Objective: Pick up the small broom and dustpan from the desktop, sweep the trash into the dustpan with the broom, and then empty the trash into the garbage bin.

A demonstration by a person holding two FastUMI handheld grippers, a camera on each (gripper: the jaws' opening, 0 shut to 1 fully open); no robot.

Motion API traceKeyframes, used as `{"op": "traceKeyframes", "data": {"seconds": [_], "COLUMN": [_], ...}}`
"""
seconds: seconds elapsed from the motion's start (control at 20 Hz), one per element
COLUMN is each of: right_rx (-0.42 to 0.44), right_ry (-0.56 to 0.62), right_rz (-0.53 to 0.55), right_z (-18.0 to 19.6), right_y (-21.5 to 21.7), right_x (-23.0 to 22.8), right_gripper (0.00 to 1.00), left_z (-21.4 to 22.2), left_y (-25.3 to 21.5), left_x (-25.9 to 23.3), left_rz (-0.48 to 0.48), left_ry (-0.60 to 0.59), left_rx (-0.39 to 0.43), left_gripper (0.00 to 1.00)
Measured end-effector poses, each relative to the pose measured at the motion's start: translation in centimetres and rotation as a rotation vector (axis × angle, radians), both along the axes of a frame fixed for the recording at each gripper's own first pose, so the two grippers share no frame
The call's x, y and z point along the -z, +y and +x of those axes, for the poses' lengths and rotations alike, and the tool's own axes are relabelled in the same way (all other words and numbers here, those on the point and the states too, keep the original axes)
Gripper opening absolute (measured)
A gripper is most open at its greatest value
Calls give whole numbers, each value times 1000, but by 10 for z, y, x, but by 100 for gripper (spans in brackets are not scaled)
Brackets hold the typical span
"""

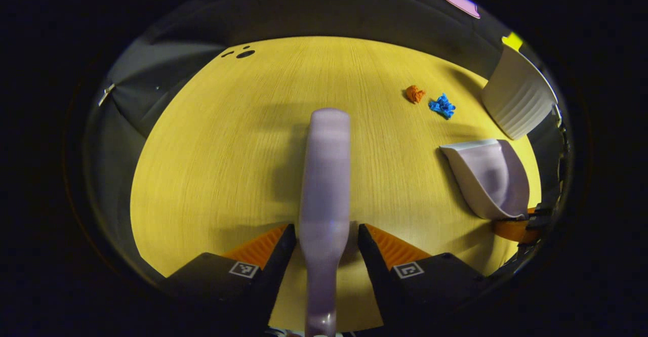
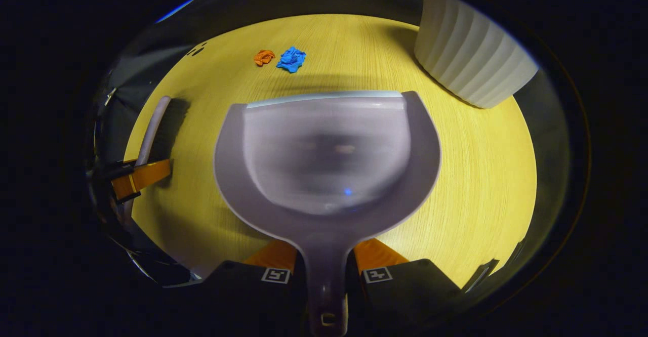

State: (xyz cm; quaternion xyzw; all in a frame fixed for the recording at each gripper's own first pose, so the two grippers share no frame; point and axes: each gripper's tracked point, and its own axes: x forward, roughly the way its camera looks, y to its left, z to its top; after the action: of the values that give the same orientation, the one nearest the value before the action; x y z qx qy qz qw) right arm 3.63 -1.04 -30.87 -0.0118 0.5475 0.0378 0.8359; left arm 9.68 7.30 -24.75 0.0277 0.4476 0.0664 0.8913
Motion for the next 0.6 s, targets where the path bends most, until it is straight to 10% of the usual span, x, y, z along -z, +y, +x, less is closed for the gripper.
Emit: {"op": "traceKeyframes", "data": {"seconds": [0.3, 0.6], "right_rx": [29, -5], "right_ry": [-20, -28], "right_rz": [55, 74], "right_z": [2, 3], "right_y": [2, 3], "right_x": [2, 1], "right_gripper": [37, 34], "left_z": [7, 12], "left_y": [-7, -9], "left_x": [0, -6], "left_rz": [10, -54], "left_ry": [-12, -18], "left_rx": [33, 10], "left_gripper": [39, 28]}}
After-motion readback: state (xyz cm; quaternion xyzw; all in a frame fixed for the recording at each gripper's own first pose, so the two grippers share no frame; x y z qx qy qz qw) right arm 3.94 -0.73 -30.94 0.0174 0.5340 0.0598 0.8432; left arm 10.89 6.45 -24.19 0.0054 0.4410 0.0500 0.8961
